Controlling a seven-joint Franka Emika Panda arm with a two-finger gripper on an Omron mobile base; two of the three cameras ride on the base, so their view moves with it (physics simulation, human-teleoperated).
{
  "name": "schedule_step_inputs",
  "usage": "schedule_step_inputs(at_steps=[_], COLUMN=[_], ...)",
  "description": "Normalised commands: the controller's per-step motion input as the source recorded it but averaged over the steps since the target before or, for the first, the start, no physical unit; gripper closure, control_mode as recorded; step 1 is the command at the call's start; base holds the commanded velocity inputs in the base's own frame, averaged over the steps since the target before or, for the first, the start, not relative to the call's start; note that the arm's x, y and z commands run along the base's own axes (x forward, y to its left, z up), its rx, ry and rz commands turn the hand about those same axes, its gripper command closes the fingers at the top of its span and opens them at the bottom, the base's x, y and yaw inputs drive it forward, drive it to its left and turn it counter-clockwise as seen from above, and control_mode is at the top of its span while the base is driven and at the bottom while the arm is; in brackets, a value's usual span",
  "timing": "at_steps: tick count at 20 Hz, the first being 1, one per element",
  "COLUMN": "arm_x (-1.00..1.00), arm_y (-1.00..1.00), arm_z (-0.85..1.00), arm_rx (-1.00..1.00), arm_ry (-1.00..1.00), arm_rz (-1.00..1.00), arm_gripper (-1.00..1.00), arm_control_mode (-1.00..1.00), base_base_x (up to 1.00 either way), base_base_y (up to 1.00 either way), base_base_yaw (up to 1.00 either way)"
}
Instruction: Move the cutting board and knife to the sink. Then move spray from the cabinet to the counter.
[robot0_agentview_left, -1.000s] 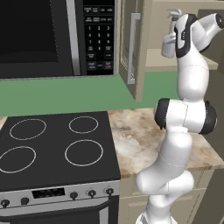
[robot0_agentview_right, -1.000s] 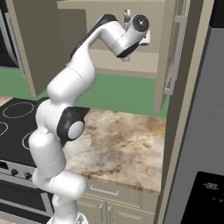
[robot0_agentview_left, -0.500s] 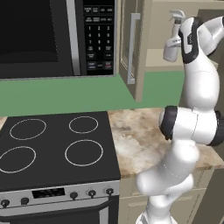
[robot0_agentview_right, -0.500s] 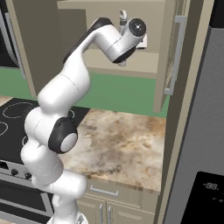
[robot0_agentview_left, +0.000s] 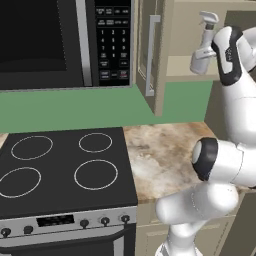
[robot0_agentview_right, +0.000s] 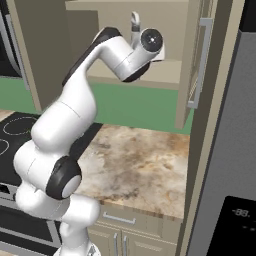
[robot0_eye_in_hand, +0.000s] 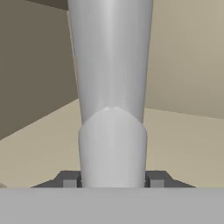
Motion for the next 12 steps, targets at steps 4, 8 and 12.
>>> schedule_step_inputs(at_steps=[4, 8, 12], arm_x=[-0.54, -0.61, -0.70], arm_y=[0.12, 0.04, 0.00], arm_z=[0.11, 0.09, 0.06], arm_rx=[-0.01, -0.01, -0.02], arm_ry=[0.00, 0.00, 0.00], arm_rz=[0.00, 0.00, 0.00], arm_gripper=[1.00, 1.00, 1.00], arm_control_mode=[-1.00, -1.00, -1.00], base_base_x=[0.00, 0.00, 0.00], base_base_y=[0.00, 0.00, 0.00], base_base_yaw=[0.00, 0.00, 0.00])
